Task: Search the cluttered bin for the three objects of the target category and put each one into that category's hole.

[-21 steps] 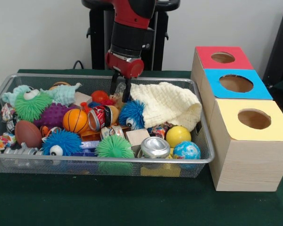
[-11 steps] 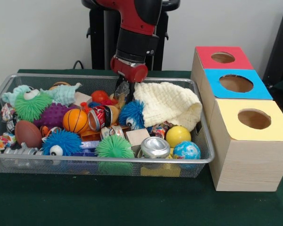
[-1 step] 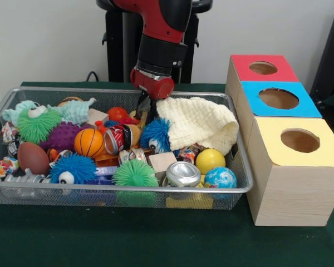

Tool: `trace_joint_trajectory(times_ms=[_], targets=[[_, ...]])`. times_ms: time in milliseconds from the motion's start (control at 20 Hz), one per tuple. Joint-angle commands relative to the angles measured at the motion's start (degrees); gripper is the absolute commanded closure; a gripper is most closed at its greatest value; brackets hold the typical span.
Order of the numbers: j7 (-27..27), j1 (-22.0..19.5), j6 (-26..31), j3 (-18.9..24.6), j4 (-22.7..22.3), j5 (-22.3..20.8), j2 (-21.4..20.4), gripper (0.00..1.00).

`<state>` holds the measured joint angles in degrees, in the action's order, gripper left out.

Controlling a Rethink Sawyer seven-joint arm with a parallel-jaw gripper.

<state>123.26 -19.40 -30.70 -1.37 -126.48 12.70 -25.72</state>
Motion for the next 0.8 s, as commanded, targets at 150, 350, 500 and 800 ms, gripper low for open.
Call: trace_joint_trajectory(times_ms=[150,350,500,800], targets=[[15.6,-1.1,-2.4,4.1,3.9,1.3,3.5,1.00],[15.5,-1.6,-2.0,4.5,3.8,0.7,3.1,1.00],[15.6,-2.5,-1.8,5.2,3.7,-0.4,3.0,1.00],[14.8,-3.8,-0.5,6.0,3.3,-1.5,2.3,1.00]])
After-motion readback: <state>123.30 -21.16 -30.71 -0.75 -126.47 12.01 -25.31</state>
